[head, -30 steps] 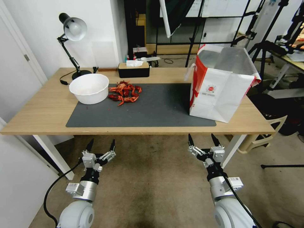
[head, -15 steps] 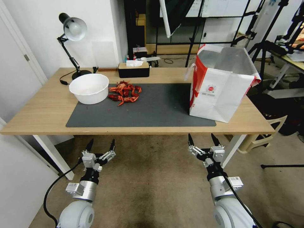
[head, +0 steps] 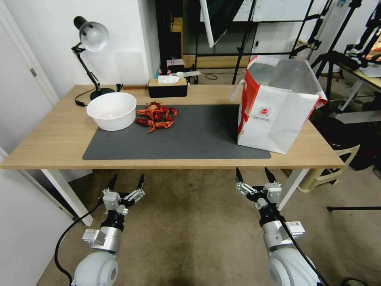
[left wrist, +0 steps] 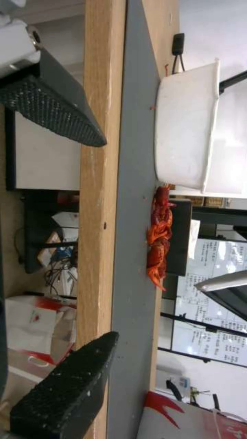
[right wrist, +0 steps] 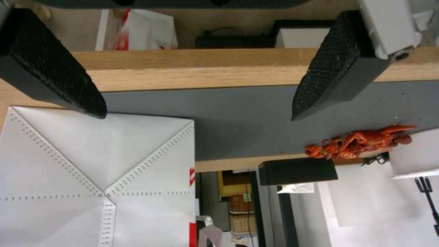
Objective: Close the takeout container lid, then place the container into the takeout bag.
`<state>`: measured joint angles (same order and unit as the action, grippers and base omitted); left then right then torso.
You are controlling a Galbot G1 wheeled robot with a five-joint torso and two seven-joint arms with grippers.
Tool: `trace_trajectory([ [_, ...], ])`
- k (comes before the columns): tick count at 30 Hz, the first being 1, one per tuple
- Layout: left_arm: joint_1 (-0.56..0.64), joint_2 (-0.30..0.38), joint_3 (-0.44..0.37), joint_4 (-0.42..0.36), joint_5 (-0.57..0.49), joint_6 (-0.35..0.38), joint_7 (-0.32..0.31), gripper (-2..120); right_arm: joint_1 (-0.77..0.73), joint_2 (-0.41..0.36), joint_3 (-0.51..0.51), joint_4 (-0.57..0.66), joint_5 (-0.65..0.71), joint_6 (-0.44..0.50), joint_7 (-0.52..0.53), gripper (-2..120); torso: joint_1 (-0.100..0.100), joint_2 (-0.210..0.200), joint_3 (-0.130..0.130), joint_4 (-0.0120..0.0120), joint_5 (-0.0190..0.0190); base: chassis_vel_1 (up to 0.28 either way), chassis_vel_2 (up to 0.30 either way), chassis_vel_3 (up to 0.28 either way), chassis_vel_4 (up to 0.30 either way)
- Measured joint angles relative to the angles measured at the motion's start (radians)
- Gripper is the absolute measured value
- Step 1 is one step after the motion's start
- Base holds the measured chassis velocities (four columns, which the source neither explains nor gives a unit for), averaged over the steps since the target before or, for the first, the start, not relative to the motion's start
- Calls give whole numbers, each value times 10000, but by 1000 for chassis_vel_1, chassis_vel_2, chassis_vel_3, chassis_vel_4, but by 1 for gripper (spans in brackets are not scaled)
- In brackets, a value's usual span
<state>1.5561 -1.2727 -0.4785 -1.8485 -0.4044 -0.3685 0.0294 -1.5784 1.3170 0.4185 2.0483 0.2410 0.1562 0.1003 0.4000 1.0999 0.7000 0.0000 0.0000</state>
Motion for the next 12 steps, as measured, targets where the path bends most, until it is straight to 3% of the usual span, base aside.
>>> trace_trajectory([
  [12,0,0,0,-5,0,6,0,100,3,-1,0,8,4,-3,0,100,0,0,0,0,0,0,0,0,0],
])
